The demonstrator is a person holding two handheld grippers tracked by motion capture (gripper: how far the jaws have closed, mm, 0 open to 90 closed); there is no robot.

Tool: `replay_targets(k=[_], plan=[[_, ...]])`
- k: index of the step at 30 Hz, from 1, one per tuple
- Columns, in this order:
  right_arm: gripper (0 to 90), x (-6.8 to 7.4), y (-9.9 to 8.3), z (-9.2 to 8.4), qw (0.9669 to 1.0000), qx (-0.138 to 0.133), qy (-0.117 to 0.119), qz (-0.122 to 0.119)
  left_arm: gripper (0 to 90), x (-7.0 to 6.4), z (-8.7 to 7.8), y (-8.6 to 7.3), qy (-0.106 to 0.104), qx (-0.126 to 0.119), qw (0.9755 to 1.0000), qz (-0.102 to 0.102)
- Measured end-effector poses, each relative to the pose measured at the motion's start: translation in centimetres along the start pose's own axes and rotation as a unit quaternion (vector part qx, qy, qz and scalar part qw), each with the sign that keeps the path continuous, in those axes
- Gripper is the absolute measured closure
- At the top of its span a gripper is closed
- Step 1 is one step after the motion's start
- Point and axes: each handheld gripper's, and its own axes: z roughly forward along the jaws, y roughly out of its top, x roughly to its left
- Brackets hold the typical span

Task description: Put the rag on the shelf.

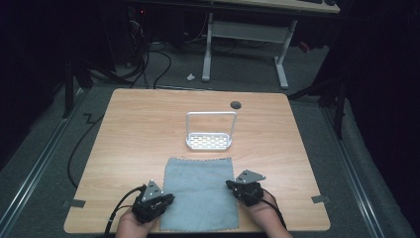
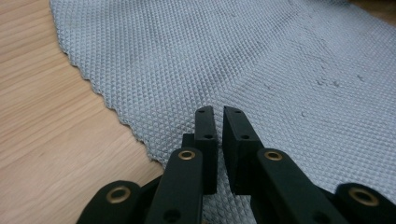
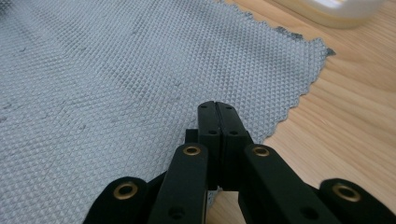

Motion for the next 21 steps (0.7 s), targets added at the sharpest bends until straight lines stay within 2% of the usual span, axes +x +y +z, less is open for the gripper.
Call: replay_targets(k=[2, 6, 8, 13, 16, 21], plan=[[90.0, -0.6, -0.7, -0.7, 0.9999, 0.000, -0.015, 0.008, 83.7, -0.5, 0.6, 0.5, -0.012, 0.003, 0.9998, 0.012], [90.0, -1.2, -1.3, -1.3, 0.9996, -0.002, -0.021, 0.018, 83.8, -0.9, 1.1, 0.9, -0.024, 0.003, 0.9995, 0.018], [90.0, -1.2, -1.8, -1.9, 0.9994, -0.001, -0.028, 0.021, 83.9, -1.5, 1.2, 1.0, -0.031, 0.008, 0.9991, 0.028], [90.0, -0.6, -2.6, -3.0, 0.9995, 0.006, -0.026, 0.018, 84.0, -2.1, 0.8, 0.5, -0.046, 0.015, 0.9983, 0.032], [90.0, 0.0, -3.1, -3.6, 0.9997, 0.010, -0.020, 0.014, 84.0, -3.0, 0.1, 0.1, -0.056, 0.027, 0.9970, 0.046], [90.0, 0.9, -3.4, -4.3, 0.9997, 0.019, -0.013, 0.005, 83.1, -3.1, -0.2, 0.0, -0.065, 0.037, 0.9962, 0.044]])
